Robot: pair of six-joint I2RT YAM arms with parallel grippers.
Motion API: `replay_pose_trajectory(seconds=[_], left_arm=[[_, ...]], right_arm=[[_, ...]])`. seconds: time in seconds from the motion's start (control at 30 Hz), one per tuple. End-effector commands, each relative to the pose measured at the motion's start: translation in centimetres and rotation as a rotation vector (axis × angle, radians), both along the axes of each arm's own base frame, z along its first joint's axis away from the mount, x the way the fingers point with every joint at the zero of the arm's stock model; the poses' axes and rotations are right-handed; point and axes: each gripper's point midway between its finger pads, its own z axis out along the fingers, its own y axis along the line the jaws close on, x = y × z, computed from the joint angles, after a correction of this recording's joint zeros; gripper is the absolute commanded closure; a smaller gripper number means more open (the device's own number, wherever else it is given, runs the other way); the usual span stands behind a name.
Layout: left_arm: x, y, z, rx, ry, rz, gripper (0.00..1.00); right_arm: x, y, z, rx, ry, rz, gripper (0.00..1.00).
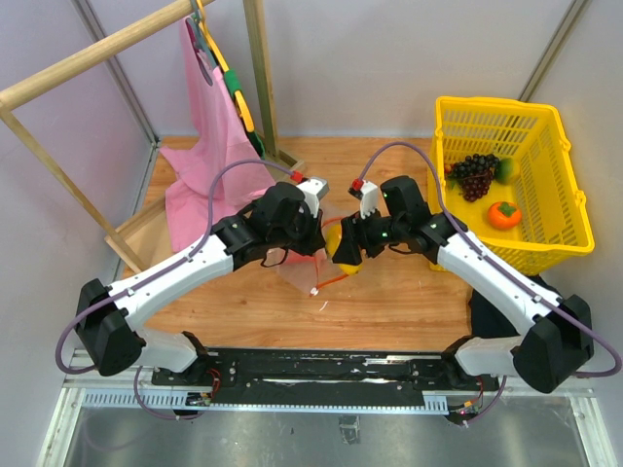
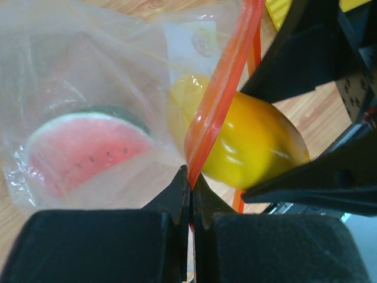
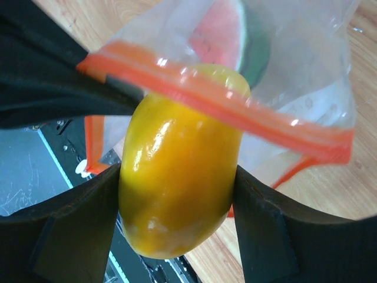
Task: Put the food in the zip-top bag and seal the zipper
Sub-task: Place the fake fruit in the zipper food storage bag.
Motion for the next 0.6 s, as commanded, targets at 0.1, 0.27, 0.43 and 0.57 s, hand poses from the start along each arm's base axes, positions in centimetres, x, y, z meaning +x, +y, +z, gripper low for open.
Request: replay_pose_trajectory(seconds=[0.1, 0.27, 0.43, 0.57], left_arm=[[-1.4, -0.8, 1.3, -0.076, -0.019, -0.101, 1.0], [-2.2, -1.1, 1.0, -0.082, -0.002, -0.138, 1.0], [-2.2, -1.0, 0.9, -0.082, 0.005, -0.13, 1.0], [-2.1, -0.8, 0.8, -0.083, 0.017, -0.102, 1.0]], right_arm=[[3.0, 1.0, 0.0, -0.013, -0.043, -0.083, 0.75], [4.6, 1.6, -0.7, -0.012, -0.045, -0.127, 0.67], [5.7, 1.4, -1.1, -0.026, -0.053, -0.185, 0.44], [5.8, 0.8, -0.9, -0.033, -0.069, -0.219, 0.31]])
